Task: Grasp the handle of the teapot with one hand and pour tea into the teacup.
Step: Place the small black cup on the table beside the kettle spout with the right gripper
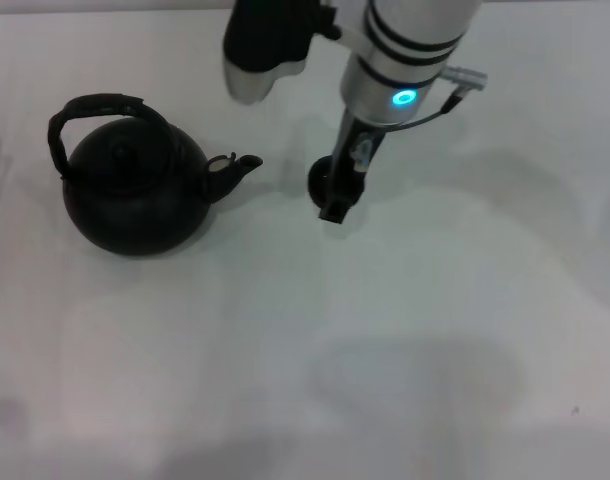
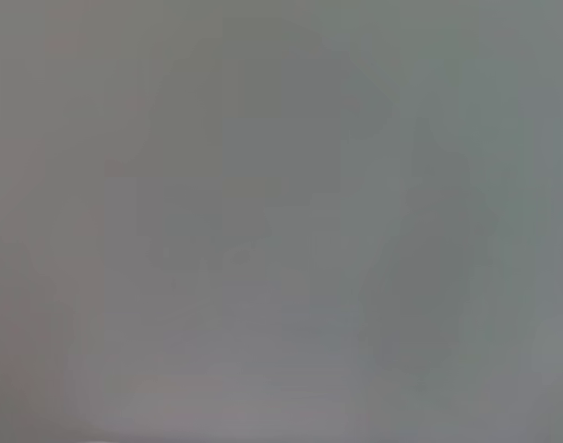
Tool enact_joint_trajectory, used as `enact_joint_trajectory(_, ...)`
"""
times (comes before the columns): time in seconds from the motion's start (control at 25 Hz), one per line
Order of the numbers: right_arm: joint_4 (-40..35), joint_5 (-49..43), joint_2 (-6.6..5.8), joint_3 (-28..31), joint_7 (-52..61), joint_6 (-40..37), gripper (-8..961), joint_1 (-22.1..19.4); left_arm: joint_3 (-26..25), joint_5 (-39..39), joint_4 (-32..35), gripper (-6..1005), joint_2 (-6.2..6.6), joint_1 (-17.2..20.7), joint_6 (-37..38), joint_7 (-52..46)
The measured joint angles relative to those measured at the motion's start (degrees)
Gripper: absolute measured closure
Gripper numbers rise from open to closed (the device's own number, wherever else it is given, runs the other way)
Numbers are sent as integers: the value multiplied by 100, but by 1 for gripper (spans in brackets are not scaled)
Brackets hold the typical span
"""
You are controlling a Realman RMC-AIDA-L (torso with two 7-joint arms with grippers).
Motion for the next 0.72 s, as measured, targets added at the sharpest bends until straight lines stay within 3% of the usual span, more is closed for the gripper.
enact_joint_trajectory(0.36,161,1000,0,-1314,2,807,214,242,0,2,42,112,-6,-1,9,0)
enact_joint_trajectory(0.72,165,1190,0,-1626,-1,1132,208,20,0,1,51,111,-10,-1,9,0)
